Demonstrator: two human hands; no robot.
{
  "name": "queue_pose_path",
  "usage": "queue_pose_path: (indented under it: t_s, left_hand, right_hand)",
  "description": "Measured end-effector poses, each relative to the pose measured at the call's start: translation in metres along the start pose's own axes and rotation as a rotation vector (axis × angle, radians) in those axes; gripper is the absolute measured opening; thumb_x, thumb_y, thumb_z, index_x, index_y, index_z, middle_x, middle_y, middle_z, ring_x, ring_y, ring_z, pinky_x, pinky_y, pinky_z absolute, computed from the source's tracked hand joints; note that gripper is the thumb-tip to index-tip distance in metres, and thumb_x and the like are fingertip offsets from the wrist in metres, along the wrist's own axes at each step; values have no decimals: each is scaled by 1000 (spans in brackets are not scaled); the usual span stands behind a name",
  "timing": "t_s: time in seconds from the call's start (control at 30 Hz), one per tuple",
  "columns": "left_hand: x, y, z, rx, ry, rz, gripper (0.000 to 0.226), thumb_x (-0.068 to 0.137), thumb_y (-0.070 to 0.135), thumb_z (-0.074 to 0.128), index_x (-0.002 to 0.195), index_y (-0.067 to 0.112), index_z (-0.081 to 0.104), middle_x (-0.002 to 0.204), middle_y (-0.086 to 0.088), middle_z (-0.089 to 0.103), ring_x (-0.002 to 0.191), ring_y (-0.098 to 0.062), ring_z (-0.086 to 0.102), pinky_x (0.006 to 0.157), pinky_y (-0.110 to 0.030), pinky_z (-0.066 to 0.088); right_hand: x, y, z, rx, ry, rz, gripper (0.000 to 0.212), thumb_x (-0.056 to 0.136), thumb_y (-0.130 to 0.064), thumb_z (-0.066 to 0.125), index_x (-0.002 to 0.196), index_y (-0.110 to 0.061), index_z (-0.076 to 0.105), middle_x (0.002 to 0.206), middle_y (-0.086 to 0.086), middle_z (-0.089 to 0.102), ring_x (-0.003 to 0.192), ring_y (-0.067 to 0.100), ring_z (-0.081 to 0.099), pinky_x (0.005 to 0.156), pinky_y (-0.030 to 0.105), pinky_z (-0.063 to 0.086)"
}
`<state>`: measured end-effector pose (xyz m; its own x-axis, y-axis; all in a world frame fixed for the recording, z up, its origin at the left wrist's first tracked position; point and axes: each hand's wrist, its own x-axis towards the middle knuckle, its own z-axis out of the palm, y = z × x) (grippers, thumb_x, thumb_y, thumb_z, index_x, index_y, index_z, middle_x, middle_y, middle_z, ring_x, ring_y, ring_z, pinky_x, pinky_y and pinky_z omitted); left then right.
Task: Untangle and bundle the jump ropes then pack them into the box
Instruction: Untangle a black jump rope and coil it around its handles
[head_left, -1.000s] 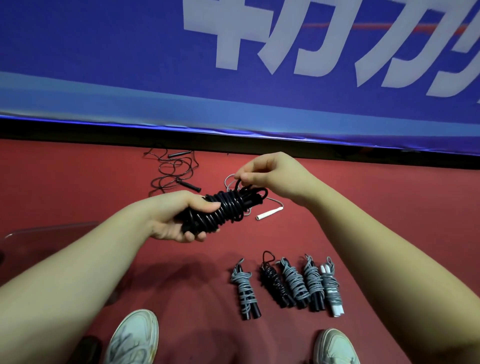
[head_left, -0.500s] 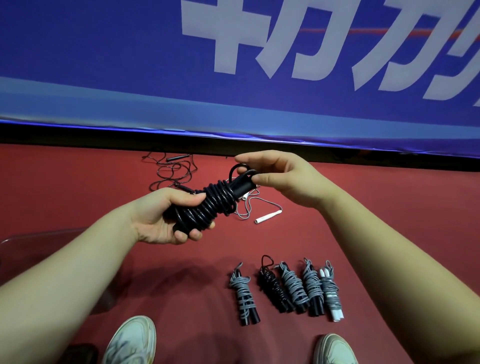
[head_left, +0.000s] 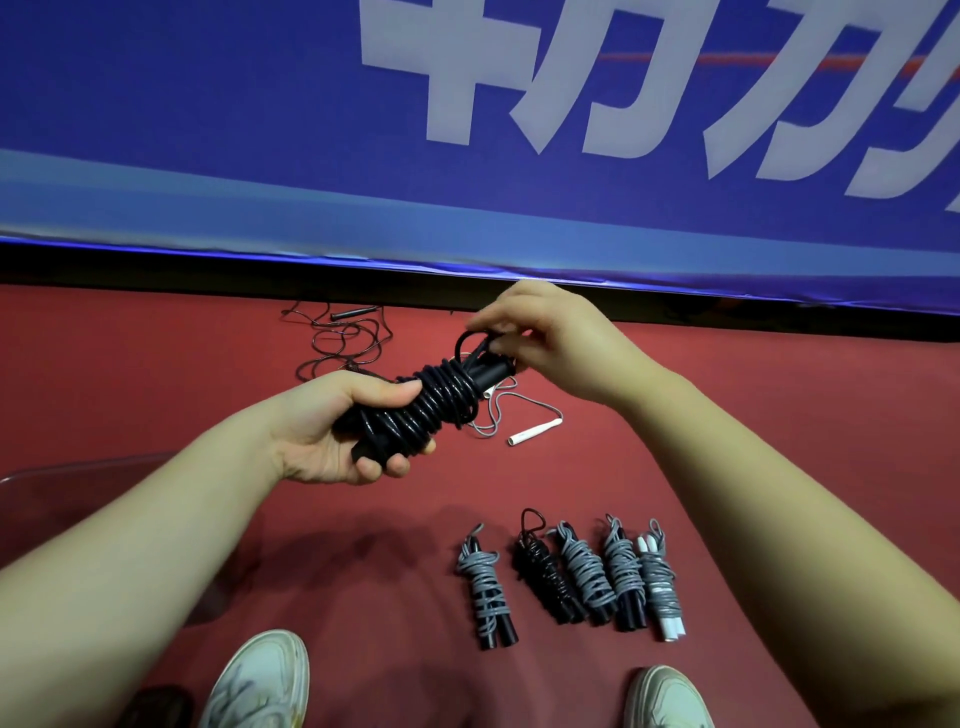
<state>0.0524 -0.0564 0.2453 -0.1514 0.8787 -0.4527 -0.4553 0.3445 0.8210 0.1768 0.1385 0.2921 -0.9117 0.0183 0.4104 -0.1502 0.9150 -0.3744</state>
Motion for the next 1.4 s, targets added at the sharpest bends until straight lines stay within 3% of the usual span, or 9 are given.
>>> queue_pose_path:
  t_s: [0.17, 0.37, 0.47, 0.57, 0.67, 0.83, 1.07, 1.27, 1.4]
  left_hand:
    - [2, -2, 1, 49, 14, -13, 89, 23, 32, 97, 98, 1, 61, 79, -19, 64, 52, -23, 56, 33, -20, 39]
    - [3, -1, 8, 139, 36, -29, 54, 55, 27, 82, 99, 5, 61, 80, -18, 64, 51, -22, 55, 34, -18, 38]
    - [4, 0, 9, 150, 50, -25, 43, 64, 27, 71, 101, 6, 60, 80, -17, 64, 52, -22, 55, 35, -18, 38]
    - [3, 2, 11, 142, 43, -27, 44, 59, 21, 81, 96, 7, 63, 80, -17, 65, 51, -22, 56, 35, -17, 38]
    - [2, 4, 10, 132, 29, -21, 43, 53, 23, 86, 89, 7, 68, 79, -17, 65, 51, -22, 55, 34, -18, 37]
    - [5, 1, 9, 125, -36, -41, 72, 24, 32, 97, 86, 9, 70, 82, -19, 66, 53, -24, 56, 35, -19, 39]
    - [8, -2, 1, 83, 8, -48, 69, 24, 30, 97, 83, 4, 72, 83, -18, 67, 55, -22, 58, 36, -19, 40]
    - [22, -7, 8, 67, 206, -38, 41, 64, 30, 67, 95, 4, 63, 79, -11, 67, 54, -18, 58, 36, -16, 38]
    - [26, -7, 14, -23, 228, -38, 39, 65, 32, 66, 92, 3, 64, 77, -10, 66, 52, -18, 57, 36, -14, 36]
  right_hand:
    - [-4, -3, -5, -344, -155, -126, 34, 87, -7, 55, 118, -17, 64, 110, 6, 60, 90, 27, 60, 69, 31, 44]
    - [-7, -3, -8, -412, -205, -173, 39, 80, -15, 46, 112, -15, 68, 109, 6, 65, 87, 31, 63, 65, 30, 41]
    - [-8, -3, -6, -424, -177, -261, 38, 75, -20, 43, 98, -15, 74, 86, 4, 70, 71, 28, 63, 61, 29, 43]
    - [-13, 2, -4, -169, -98, -140, 32, 82, -13, 47, 102, -16, 71, 89, -5, 70, 82, 14, 59, 71, 30, 47]
    - [-17, 9, -13, 423, -235, 160, 29, 91, -5, 54, 114, -22, 59, 96, -1, 66, 90, 13, 61, 87, 30, 48]
    - [-17, 23, -9, 850, -320, 311, 33, 76, 3, 50, 103, -15, 58, 78, -7, 67, 75, 8, 62, 77, 20, 47]
    - [-11, 14, -3, 696, -295, 258, 24, 76, 3, 48, 88, -16, 58, 80, -10, 64, 76, 7, 57, 74, 20, 46]
    - [-5, 3, 4, -188, -289, 6, 24, 77, -15, 72, 96, -14, 58, 93, -3, 60, 83, 15, 50, 75, 32, 41]
    - [-6, 9, 9, -225, -124, -21, 15, 77, -15, 74, 87, -10, 64, 84, -3, 55, 77, 16, 50, 67, 32, 42]
